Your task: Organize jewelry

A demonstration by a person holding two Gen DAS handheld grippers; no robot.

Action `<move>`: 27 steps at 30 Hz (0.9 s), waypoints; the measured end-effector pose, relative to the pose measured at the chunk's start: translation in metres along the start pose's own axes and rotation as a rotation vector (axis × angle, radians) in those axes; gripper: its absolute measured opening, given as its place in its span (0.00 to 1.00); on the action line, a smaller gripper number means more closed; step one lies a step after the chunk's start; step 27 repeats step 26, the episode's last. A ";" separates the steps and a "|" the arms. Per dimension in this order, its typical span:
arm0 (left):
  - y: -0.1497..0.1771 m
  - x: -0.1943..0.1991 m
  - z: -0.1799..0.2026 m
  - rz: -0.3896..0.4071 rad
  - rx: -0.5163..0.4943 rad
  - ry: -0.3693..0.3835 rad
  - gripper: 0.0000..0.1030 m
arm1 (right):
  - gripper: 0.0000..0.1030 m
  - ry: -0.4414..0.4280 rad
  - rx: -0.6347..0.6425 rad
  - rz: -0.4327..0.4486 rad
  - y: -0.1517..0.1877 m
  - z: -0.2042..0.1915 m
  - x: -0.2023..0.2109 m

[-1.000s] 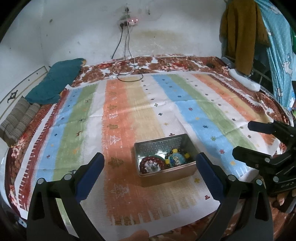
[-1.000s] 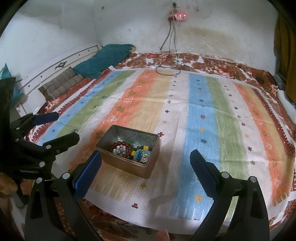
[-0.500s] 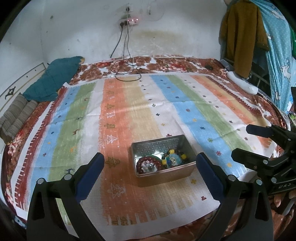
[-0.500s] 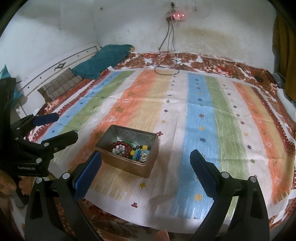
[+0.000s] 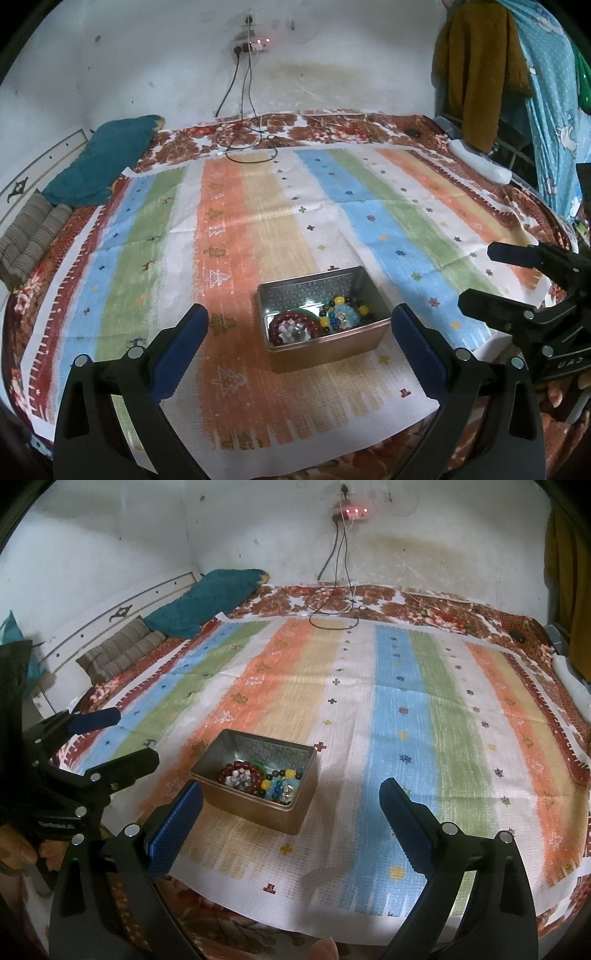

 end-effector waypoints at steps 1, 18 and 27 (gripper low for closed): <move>-0.001 0.000 -0.001 0.001 0.003 0.000 0.94 | 0.94 0.002 0.003 -0.001 0.000 0.000 0.000; 0.000 0.000 -0.001 -0.003 0.005 -0.001 0.94 | 0.94 0.003 0.006 0.000 0.001 -0.001 0.001; 0.000 -0.002 -0.003 -0.018 0.009 -0.009 0.94 | 0.94 0.003 0.005 0.000 0.002 0.001 0.000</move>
Point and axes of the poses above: each gripper's, at about its wrist camera, not at the fingertips, and x roughly against the way its jaws point, z to its right, y to its underside, the point moved 5 cm from there along -x, roughly the way its jaws point, and after that the axes turned 11 degrees about y, right-handed, at the moved point
